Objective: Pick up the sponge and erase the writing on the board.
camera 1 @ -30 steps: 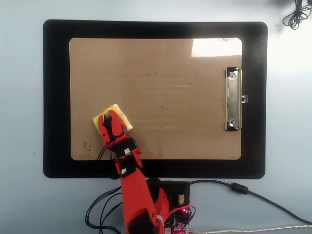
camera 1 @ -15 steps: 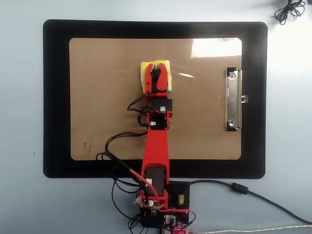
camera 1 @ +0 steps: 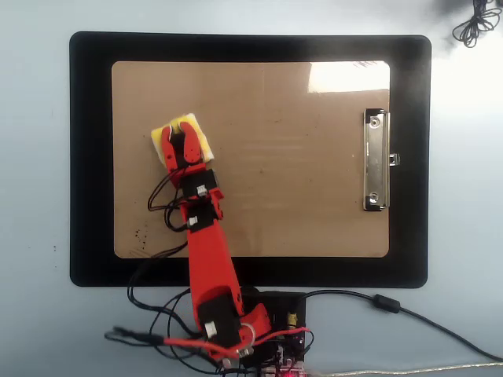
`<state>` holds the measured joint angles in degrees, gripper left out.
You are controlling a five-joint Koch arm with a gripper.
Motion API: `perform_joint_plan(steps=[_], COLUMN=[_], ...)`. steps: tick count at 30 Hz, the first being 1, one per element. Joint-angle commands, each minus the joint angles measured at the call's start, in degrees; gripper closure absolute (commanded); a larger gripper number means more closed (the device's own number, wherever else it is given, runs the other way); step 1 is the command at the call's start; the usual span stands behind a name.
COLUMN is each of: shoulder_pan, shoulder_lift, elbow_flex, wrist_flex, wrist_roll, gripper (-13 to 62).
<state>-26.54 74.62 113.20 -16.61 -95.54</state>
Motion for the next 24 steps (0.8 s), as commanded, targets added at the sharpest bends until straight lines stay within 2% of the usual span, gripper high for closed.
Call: perform_joint_plan(steps=[1,3,7,11,18,24], shoulder_pan=[-1.14,-4.13,-15.91,-26.37,-28.21,-31.38], shoulder_lift=[13.80,25.22,33.40,31.20,23.64,17.23], elbow_flex=[0.26,0.44,0.35,0.97,5.27,9.67], wrist_flex=[8.79,22.41,35.33,35.16,33.22,20.57], wrist_roll=[-3.34,-3.78,-7.12,-10.20,-5.45,-3.60], gripper=[57.4,57.4,57.4,57.4,57.0,56.7])
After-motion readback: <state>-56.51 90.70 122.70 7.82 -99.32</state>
